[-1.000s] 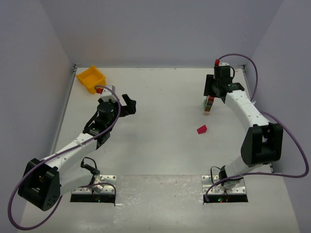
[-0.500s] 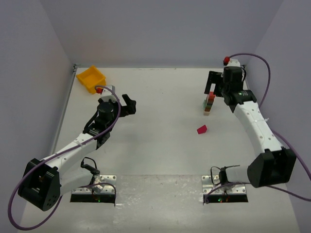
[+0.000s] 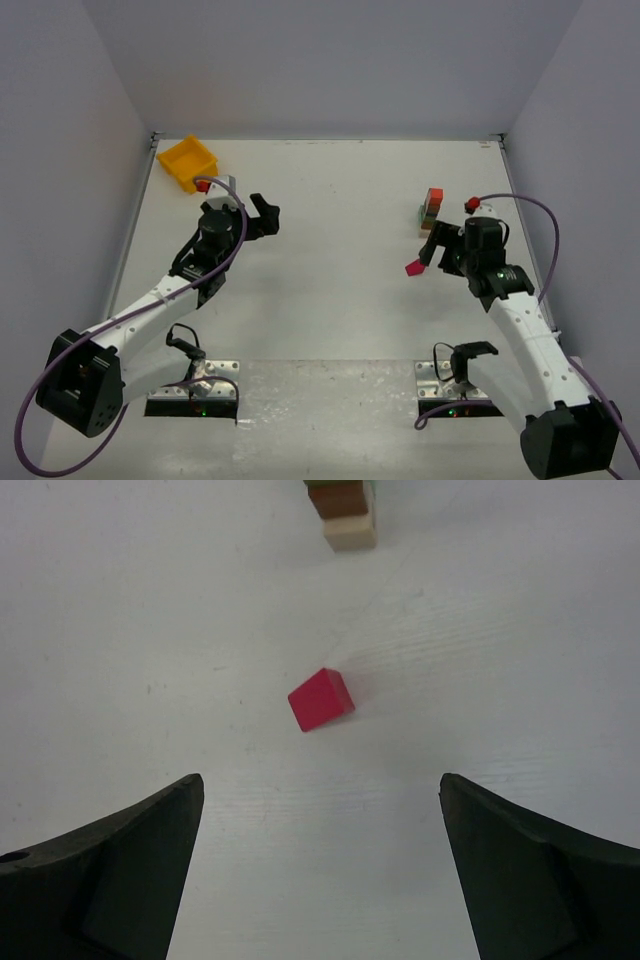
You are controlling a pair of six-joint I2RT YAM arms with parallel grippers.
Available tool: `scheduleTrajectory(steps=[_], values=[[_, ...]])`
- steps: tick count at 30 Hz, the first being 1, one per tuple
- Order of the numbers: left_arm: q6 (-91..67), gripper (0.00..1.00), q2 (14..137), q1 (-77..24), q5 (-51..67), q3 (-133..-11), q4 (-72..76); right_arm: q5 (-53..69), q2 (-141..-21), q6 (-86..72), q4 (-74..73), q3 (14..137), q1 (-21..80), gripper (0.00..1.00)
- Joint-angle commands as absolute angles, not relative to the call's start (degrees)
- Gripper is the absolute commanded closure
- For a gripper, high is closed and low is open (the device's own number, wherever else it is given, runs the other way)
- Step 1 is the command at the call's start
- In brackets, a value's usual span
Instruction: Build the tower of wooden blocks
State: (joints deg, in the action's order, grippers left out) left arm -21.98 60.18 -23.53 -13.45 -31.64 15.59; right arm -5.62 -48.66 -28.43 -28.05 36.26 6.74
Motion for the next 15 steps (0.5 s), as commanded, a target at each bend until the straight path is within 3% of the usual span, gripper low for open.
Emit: scheduleTrajectory(steps=[1,9,15], values=[[-22.50,0.00,58.45,-23.38,-12.82,-32.17,17.85,1.74,-49.54,-29.45,-22.02,30.55,6.77,0.01],[-22.53,0.00,58.76,-23.38,-12.13,-32.17,18.07,4.29,-62.68,-27.81,-3.28,24.26,6.77,0.02],[-22.44,0.00,59.21,-23.38,-12.33,-32.28,18.19,3.28,-70.57,-27.72,6.53,23.61,6.77,0.12]])
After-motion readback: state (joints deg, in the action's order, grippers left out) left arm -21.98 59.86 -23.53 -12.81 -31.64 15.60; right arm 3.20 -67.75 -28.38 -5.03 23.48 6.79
